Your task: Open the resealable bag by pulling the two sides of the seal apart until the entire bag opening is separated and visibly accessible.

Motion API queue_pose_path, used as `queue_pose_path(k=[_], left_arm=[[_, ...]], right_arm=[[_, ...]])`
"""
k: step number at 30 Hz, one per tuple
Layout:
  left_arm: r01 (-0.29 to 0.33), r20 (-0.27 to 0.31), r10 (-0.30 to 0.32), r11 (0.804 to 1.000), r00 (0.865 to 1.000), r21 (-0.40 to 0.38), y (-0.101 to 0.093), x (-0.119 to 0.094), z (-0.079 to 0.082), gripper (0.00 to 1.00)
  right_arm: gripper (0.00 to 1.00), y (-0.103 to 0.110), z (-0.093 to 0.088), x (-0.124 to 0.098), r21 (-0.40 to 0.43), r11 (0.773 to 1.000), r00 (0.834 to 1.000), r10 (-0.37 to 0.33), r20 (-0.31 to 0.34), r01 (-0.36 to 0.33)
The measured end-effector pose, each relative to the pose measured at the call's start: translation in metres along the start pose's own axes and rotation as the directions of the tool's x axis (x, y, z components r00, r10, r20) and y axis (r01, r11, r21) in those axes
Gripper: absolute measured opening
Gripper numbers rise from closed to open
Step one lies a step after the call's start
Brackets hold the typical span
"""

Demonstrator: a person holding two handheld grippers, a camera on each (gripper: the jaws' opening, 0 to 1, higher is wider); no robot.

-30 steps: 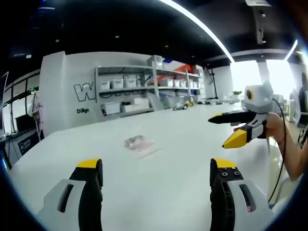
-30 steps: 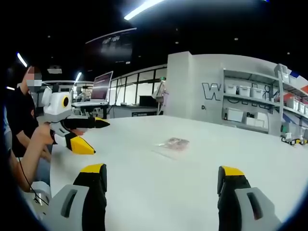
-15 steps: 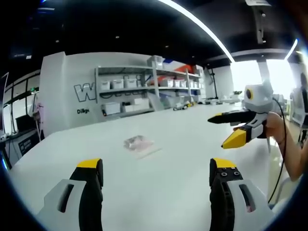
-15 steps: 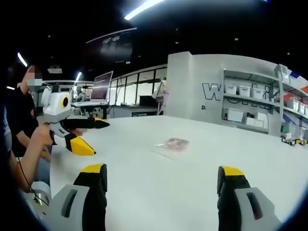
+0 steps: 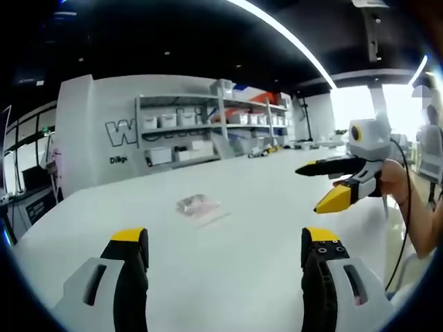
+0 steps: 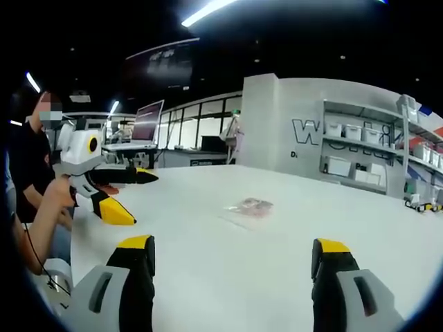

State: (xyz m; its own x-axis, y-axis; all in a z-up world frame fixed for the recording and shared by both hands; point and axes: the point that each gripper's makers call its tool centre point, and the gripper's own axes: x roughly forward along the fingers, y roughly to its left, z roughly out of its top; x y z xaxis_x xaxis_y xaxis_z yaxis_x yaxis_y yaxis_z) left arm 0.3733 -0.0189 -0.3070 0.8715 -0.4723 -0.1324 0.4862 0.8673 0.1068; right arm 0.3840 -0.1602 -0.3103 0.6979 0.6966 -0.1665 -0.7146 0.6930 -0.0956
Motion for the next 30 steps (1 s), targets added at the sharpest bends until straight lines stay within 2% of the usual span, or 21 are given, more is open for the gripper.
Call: queue_pose_path(k=[30], left_arm=[[-0.001,-0.001,0.001,1.0,1.0,0.011,0.0005,-0.0017,0.0025,0.89]], right_arm=[[0.93,0.0012,0.0077,0.0027,-0.012,1.0,1.0,0.001,0.019,-0.001]])
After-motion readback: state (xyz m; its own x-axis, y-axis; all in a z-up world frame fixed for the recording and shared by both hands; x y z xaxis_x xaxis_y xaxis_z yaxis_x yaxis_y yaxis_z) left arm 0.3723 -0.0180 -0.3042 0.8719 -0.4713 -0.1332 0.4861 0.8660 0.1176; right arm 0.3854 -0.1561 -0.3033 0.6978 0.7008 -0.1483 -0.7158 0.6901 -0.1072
